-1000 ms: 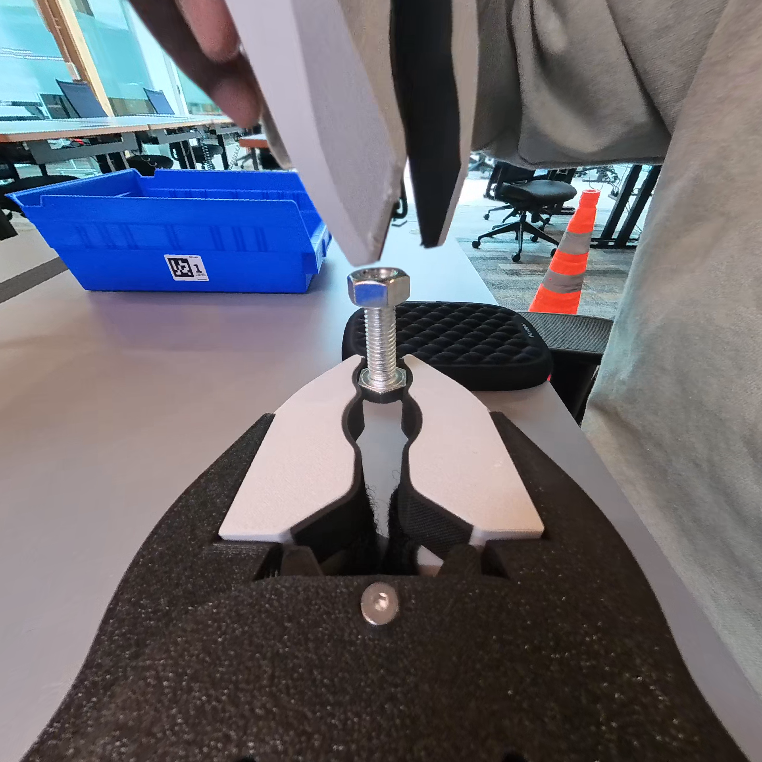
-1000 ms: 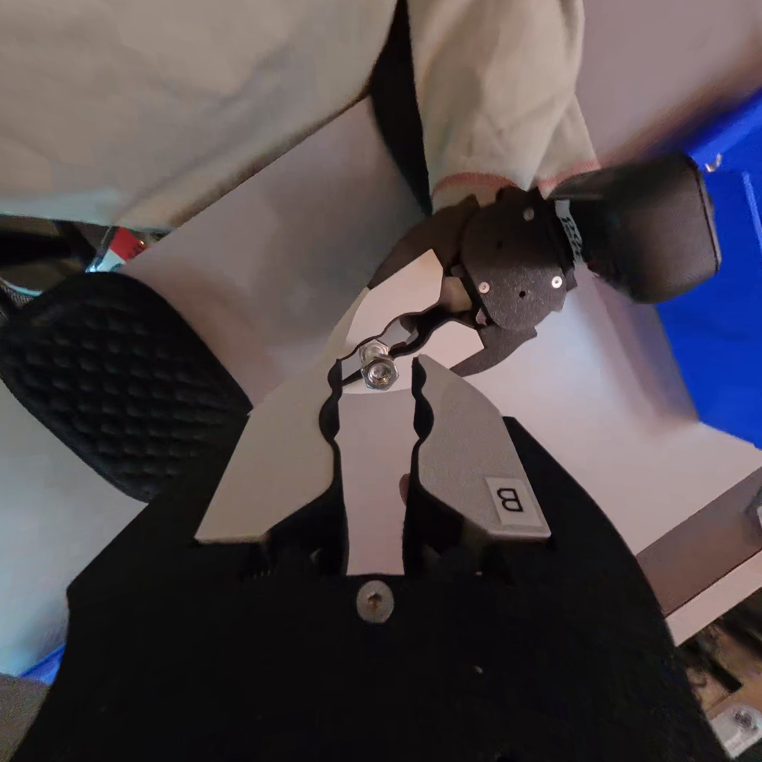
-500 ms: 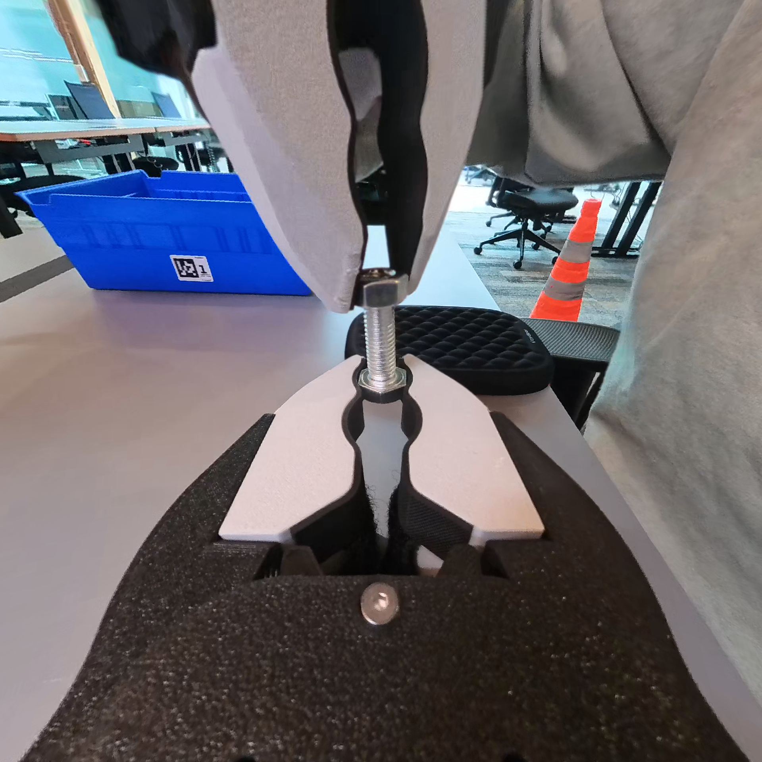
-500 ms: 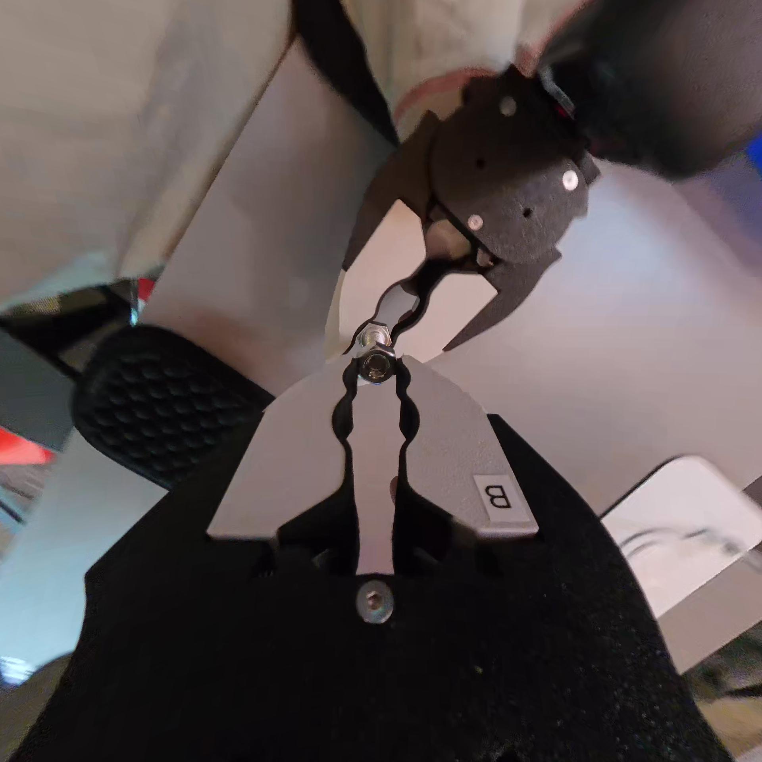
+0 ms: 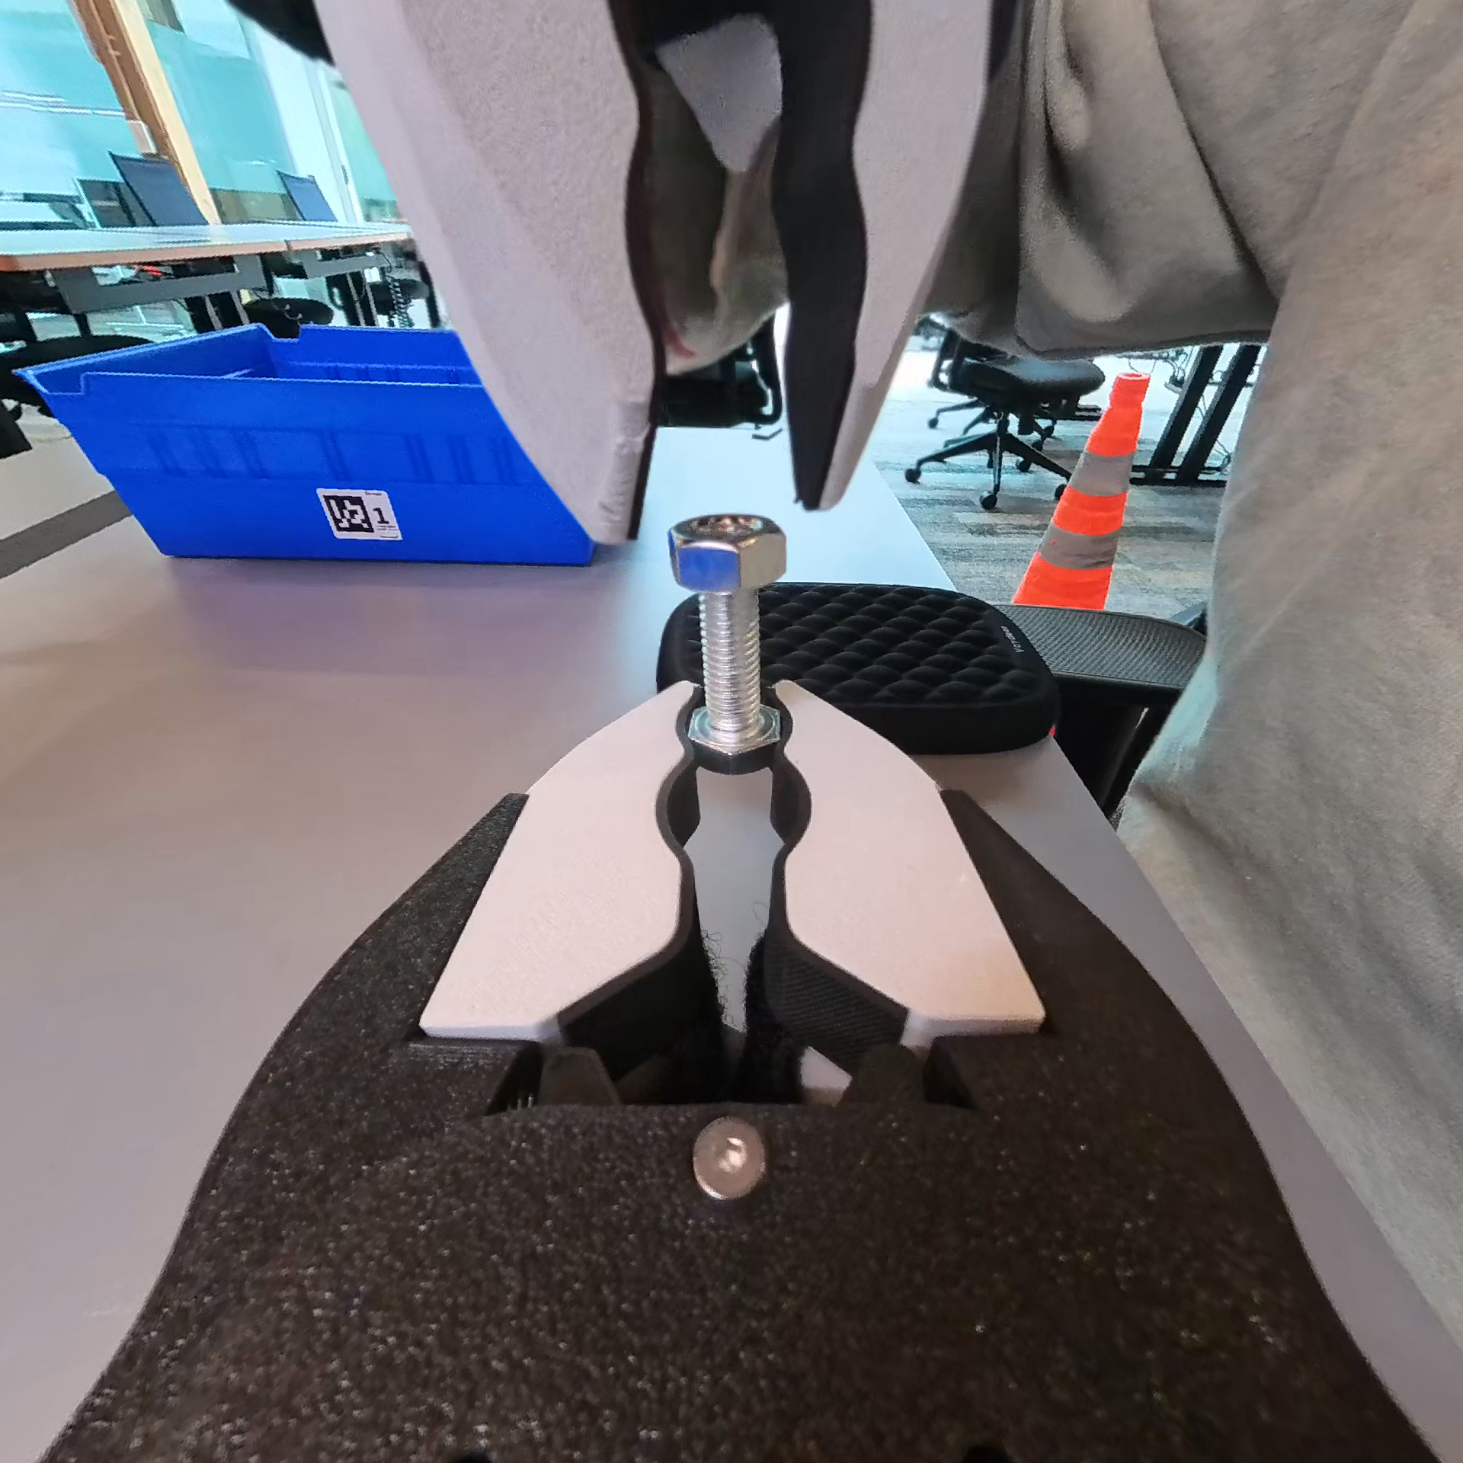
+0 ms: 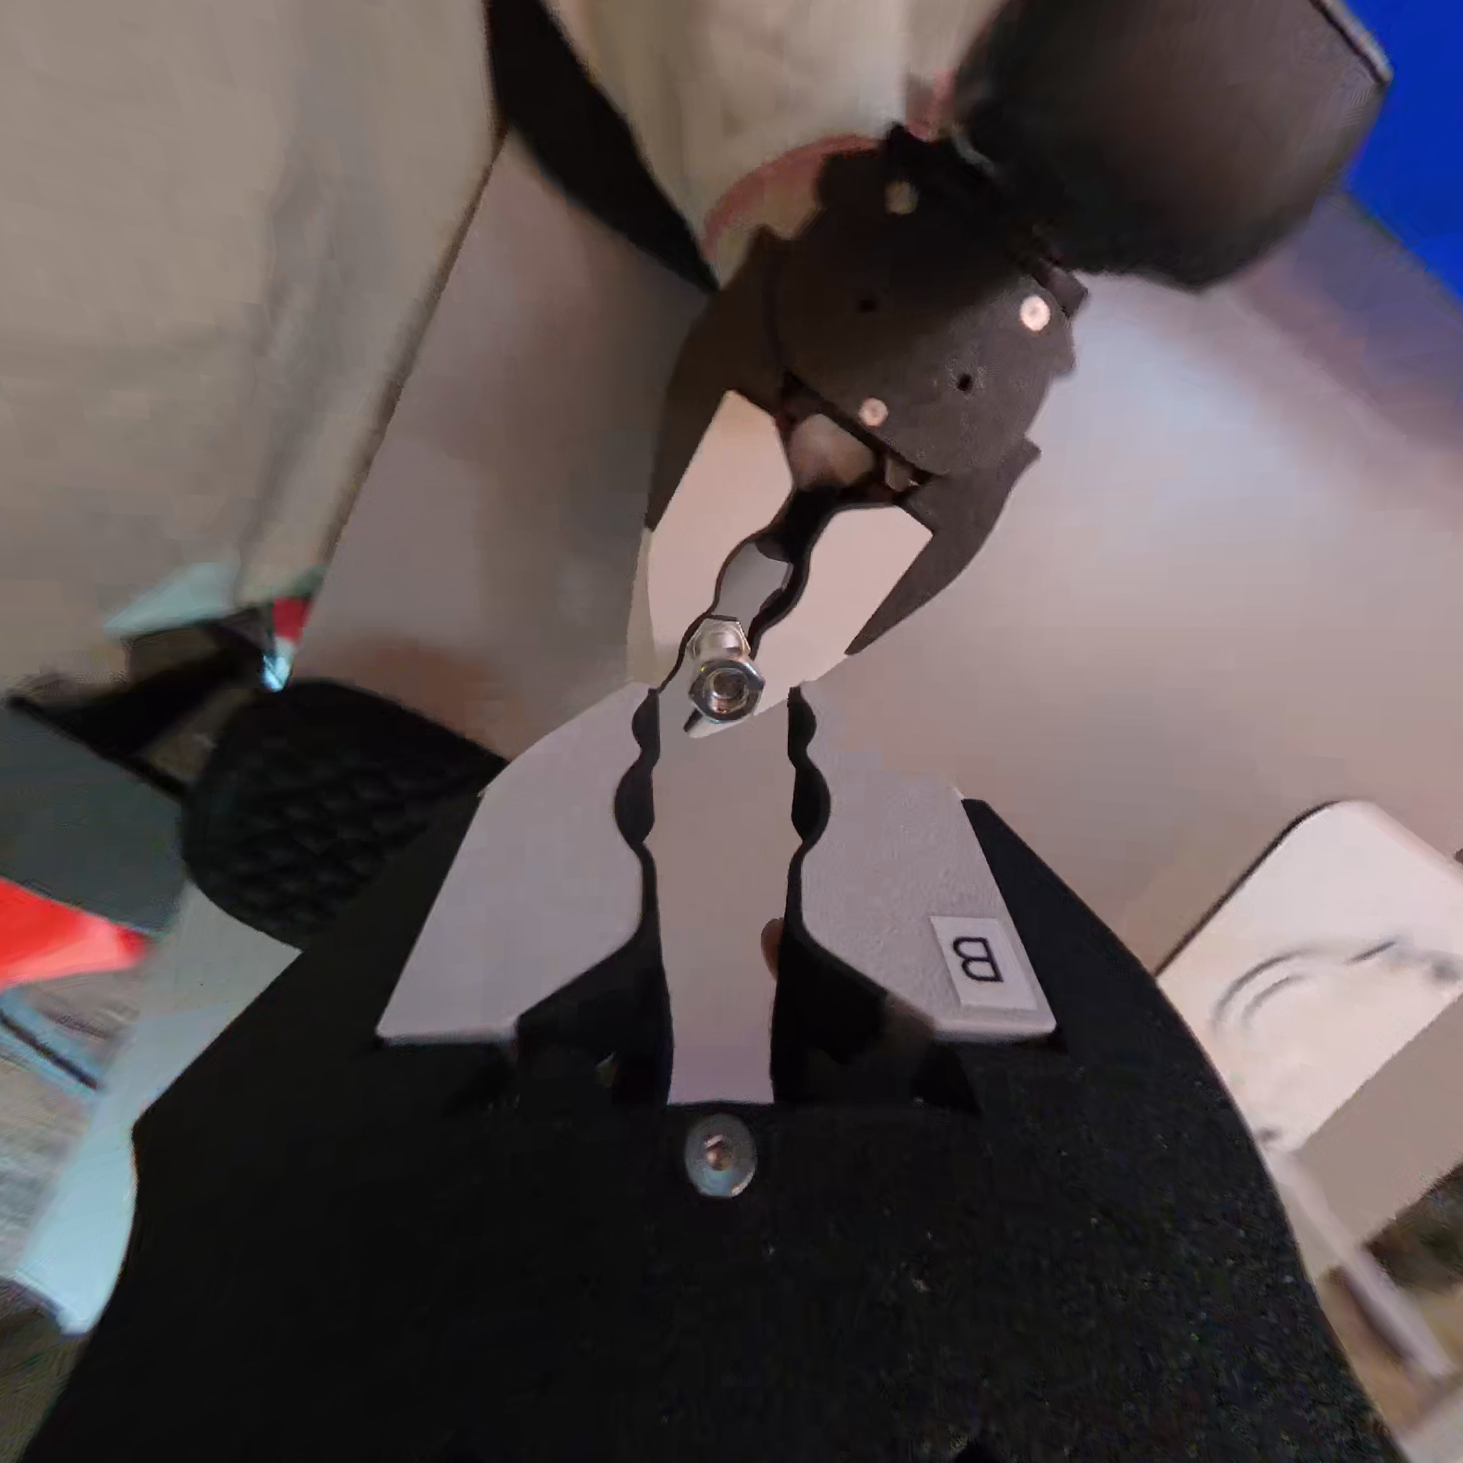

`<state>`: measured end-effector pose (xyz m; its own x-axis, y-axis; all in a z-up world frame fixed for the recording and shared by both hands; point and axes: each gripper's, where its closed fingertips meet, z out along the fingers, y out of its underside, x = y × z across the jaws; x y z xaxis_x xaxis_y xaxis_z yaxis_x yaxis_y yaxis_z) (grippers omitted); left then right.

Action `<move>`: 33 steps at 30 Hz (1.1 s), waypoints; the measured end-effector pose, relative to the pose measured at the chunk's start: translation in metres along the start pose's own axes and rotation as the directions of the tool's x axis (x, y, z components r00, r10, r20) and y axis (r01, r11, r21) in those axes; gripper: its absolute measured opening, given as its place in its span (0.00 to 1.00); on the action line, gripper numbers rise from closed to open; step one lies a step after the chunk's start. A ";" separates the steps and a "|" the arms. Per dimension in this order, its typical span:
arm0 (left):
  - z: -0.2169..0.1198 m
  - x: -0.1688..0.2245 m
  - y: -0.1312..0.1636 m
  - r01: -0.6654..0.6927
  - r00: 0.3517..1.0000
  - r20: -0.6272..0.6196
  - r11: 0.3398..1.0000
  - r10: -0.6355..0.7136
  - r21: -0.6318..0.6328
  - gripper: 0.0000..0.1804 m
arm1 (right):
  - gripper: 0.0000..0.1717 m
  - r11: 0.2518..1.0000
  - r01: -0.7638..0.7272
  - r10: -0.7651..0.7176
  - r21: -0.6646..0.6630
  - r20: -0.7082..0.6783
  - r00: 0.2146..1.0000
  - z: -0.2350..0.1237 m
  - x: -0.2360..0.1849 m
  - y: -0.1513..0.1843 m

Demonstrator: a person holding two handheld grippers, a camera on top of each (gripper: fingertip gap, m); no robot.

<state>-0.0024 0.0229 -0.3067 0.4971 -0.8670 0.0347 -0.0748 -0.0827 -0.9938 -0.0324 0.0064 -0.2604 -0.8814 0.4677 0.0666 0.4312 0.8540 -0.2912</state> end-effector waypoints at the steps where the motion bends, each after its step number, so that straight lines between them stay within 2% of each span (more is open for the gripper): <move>1: 0.000 0.000 0.000 0.001 1.000 -0.001 1.000 -0.001 0.002 0.07 | 0.17 0.996 0.088 -0.088 -0.006 0.003 0.996 0.000 0.000 0.002; 4: 0.000 0.000 0.000 0.000 1.000 -0.003 1.000 0.000 0.004 0.07 | 0.17 0.965 0.261 -0.261 -0.026 0.021 0.965 0.003 0.001 0.007; 8: 0.000 0.001 0.000 -0.003 1.000 -0.006 1.000 0.003 0.001 0.07 | 0.14 0.922 0.388 -0.388 0.018 0.027 0.921 0.007 0.003 0.001; 15: 0.000 0.000 0.000 0.002 1.000 -0.005 1.000 -0.002 0.005 0.07 | 0.10 0.914 0.401 -0.405 0.061 0.072 0.912 0.009 0.000 -0.003; 17: -0.001 0.000 -0.001 0.005 1.000 0.000 1.000 -0.005 0.007 0.07 | 0.10 0.943 0.331 -0.334 0.044 0.067 0.940 0.009 0.001 -0.003; 20: -0.001 -0.001 -0.001 0.008 1.000 0.007 1.000 -0.008 0.013 0.07 | 0.10 0.998 0.068 -0.068 -0.010 0.047 0.997 0.008 0.003 -0.002; 23: -0.001 -0.002 -0.001 0.004 1.000 0.013 1.000 -0.004 0.009 0.07 | 0.10 0.984 -0.176 0.176 -0.039 -0.014 0.984 0.009 0.004 -0.001; 25: -0.001 -0.001 -0.001 0.001 1.000 0.011 1.000 -0.001 0.009 0.07 | 0.10 0.958 -0.285 0.282 -0.037 -0.053 0.958 0.008 0.003 -0.001; 29: -0.001 -0.001 -0.001 -0.004 1.000 0.010 1.000 0.003 0.008 0.07 | 0.10 0.940 -0.342 0.339 -0.019 -0.074 0.938 0.009 0.003 -0.001; 33: -0.001 -0.001 -0.001 -0.002 1.000 0.009 1.000 0.002 0.012 0.07 | 0.18 0.976 -0.217 0.216 -0.006 -0.087 0.973 0.004 0.010 -0.002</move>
<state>-0.0035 0.0230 -0.3053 0.5045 -0.8628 0.0320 -0.0656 -0.0753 -0.9950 -0.0428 0.0078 -0.2632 -0.7473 0.6590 0.0851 0.6133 0.7334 -0.2933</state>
